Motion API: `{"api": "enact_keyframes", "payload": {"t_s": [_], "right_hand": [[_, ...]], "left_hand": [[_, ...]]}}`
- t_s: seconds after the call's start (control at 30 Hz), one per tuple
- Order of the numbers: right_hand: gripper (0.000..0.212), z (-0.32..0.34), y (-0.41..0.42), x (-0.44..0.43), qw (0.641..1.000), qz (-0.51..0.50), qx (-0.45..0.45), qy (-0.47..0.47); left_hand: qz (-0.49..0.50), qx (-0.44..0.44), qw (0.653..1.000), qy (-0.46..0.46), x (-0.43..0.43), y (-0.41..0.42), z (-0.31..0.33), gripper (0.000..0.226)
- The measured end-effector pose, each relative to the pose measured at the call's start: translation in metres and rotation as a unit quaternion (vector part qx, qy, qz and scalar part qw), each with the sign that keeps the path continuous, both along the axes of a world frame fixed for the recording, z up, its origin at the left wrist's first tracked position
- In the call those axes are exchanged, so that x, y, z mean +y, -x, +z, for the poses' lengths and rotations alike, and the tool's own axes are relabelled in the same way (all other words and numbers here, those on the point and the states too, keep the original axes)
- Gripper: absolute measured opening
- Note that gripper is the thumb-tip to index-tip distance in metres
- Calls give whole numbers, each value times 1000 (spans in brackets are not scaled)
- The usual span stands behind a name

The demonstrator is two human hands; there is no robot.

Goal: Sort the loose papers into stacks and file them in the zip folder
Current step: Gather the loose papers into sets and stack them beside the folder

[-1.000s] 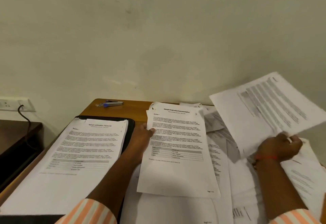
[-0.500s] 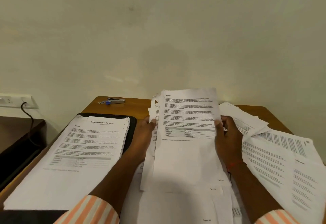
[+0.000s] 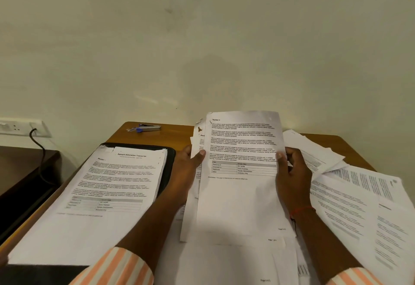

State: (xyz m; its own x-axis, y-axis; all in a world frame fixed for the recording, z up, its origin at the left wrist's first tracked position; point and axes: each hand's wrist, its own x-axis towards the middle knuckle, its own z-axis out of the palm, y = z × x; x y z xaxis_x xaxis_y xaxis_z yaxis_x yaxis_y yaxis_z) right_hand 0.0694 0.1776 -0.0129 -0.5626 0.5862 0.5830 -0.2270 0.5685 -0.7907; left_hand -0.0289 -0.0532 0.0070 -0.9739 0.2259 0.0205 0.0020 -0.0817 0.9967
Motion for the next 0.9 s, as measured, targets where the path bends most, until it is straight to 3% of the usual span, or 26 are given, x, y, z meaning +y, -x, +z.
{"api": "enact_keyframes", "payload": {"t_s": [0.7,0.8,0.9], "right_hand": [[12,3,-5,14,998,-50,-17,18],[17,6,-10,31,993,-111,-6,28],[19,8,-16,46,985,-170,-3,40]], "left_hand": [[44,12,999,17,-5,7,-2,11],[93,11,995,-29,-20,14,2,12],[172,-31,975,-137,-37,21,9,18]]}}
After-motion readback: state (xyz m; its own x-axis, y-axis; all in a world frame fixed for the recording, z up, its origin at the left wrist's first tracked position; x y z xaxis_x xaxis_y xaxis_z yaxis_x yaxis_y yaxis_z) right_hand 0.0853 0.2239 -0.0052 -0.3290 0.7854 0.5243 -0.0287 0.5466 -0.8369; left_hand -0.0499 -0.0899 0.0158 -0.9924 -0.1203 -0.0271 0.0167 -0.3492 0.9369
